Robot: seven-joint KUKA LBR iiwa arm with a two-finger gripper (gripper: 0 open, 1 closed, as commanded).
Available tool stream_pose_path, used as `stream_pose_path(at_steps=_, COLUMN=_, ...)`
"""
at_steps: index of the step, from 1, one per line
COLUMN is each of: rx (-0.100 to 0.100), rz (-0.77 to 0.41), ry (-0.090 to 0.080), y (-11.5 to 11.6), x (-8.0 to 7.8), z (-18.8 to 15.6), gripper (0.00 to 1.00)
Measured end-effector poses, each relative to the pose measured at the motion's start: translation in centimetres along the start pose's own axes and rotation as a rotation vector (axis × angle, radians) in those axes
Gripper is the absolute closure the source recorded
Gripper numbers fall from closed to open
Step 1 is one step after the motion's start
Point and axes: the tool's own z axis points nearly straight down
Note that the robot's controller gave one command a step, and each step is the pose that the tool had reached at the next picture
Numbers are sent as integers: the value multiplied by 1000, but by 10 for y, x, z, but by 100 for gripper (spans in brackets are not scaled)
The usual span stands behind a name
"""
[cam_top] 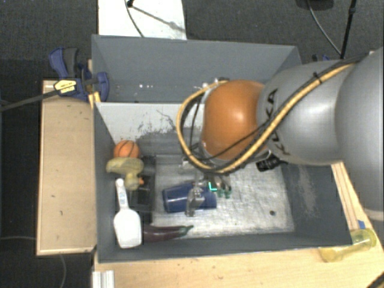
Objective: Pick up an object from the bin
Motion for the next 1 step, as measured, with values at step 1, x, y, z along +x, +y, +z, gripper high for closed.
stream_pose_path(at_steps=1, rx=0, rz=3, ry=-2, y=0, x=-1, z=-1, gripper=0)
